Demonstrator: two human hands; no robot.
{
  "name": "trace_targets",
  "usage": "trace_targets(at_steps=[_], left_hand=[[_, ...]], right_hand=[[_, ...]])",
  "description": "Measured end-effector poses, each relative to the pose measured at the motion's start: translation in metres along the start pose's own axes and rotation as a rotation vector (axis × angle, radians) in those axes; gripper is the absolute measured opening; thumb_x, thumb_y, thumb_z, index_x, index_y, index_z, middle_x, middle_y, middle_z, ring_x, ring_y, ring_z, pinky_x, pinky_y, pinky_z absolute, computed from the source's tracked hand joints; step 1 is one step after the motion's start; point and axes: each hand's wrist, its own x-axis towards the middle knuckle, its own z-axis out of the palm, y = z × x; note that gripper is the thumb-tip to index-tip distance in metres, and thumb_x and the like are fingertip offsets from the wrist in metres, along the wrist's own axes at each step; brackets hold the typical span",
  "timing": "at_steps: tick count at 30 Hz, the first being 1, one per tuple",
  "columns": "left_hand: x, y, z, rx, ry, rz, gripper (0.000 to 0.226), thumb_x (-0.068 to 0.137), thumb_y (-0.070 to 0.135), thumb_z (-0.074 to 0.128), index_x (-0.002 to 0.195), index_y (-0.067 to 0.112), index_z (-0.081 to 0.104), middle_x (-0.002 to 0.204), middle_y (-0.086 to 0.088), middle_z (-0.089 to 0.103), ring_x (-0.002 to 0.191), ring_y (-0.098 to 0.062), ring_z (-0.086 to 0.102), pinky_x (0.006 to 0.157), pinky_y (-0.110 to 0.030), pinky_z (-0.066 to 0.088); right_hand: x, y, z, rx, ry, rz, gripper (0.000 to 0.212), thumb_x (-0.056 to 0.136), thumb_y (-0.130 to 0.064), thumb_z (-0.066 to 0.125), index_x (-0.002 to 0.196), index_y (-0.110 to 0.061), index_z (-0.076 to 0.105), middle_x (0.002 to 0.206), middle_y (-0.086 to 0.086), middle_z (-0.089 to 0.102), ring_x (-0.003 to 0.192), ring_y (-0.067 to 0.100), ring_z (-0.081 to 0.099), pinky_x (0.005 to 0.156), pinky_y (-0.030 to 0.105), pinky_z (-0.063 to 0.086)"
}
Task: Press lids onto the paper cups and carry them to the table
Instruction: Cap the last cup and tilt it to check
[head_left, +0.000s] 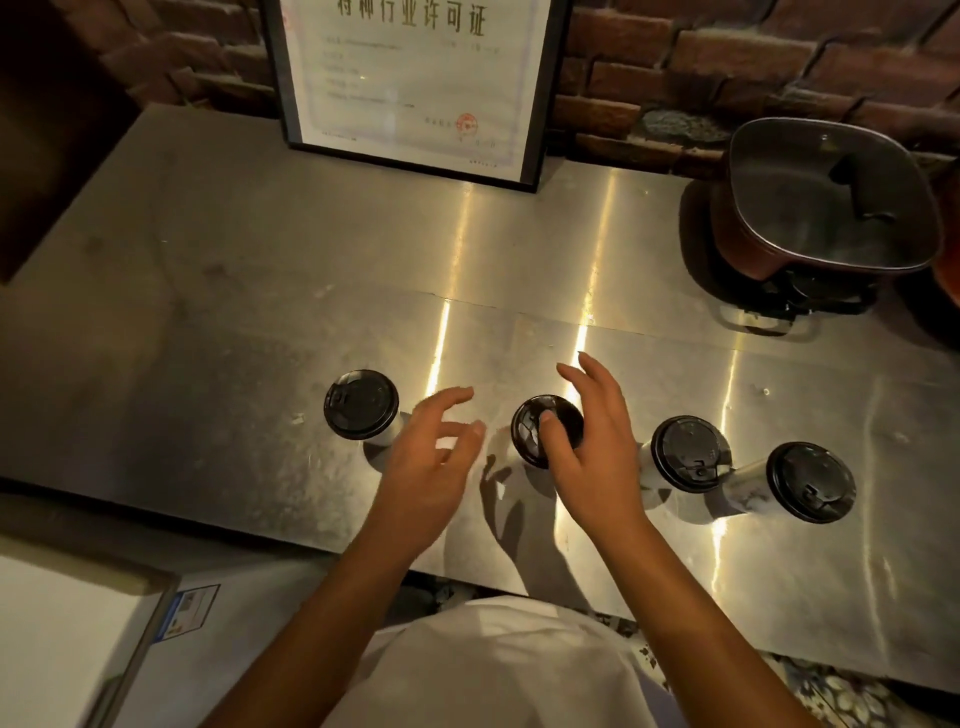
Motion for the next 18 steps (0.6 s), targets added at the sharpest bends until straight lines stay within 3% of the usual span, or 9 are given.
trace_targets(at_steps=[2,6,9,11,15,18], left_hand=[[-0.001,-0.003,-0.029,-0.071,0.094,0.018,0.029,0.103,0.023,0.058,0.124,0.042,0.059,0.118,0.011,0.062,0.094,0.019,0.058,0.078,-0.009,0.047],[0.017,-0.029,-0.088,-0.076,0.264,0.092,0.028,0.102,0.016,0.057,0.117,0.039,0.062,0.125,0.01,0.061,0.108,0.009,0.06,0.086,-0.01,0.05],[0.041,-0.058,-0.119,0.039,0.235,0.08,0.029,0.104,0.022,0.055,0.126,0.04,0.058,0.137,0.01,0.055,0.125,-0.009,0.057,0.107,-0.036,0.05],[0.058,-0.076,-0.146,0.093,0.163,0.014,0.033,0.106,0.03,0.052,0.137,0.041,0.054,0.145,0.011,0.049,0.135,-0.018,0.051,0.112,-0.05,0.045],[0.079,-0.088,-0.154,0.112,-0.004,-0.033,0.043,0.107,0.038,0.047,0.149,0.043,0.045,0.158,0.007,0.044,0.139,-0.017,0.048,0.114,-0.043,0.043],[0.09,-0.094,-0.155,0.108,-0.137,-0.037,0.044,0.107,0.04,0.046,0.151,0.045,0.04,0.158,0.005,0.045,0.127,-0.017,0.058,0.102,-0.03,0.043]], right_hand=[[0.003,-0.016,0.009,0.037,0.021,-0.025,0.049,0.097,-0.028,0.054,0.146,-0.023,0.052,0.162,-0.003,0.037,0.14,0.0,0.039,0.11,0.01,0.028],[0.011,-0.045,0.048,0.079,0.019,-0.024,0.047,0.096,-0.027,0.055,0.144,-0.025,0.053,0.16,-0.005,0.041,0.136,0.009,0.049,0.114,0.037,0.043],[0.014,-0.068,0.081,0.086,-0.016,-0.013,0.048,0.098,-0.027,0.056,0.145,-0.031,0.051,0.161,-0.009,0.039,0.147,0.013,0.04,0.119,0.046,0.04],[0.017,-0.091,0.112,0.081,-0.04,0.006,0.048,0.1,-0.029,0.055,0.148,-0.034,0.049,0.163,-0.009,0.036,0.149,0.012,0.036,0.12,0.047,0.038],[0.025,-0.102,0.144,0.023,-0.13,0.135,0.049,0.106,-0.034,0.052,0.152,-0.042,0.041,0.167,-0.007,0.031,0.153,0.017,0.031,0.121,0.05,0.036],[0.025,-0.102,0.164,-0.053,-0.174,0.223,0.049,0.106,-0.037,0.05,0.154,-0.041,0.04,0.166,-0.004,0.035,0.151,0.021,0.036,0.121,0.048,0.036]])
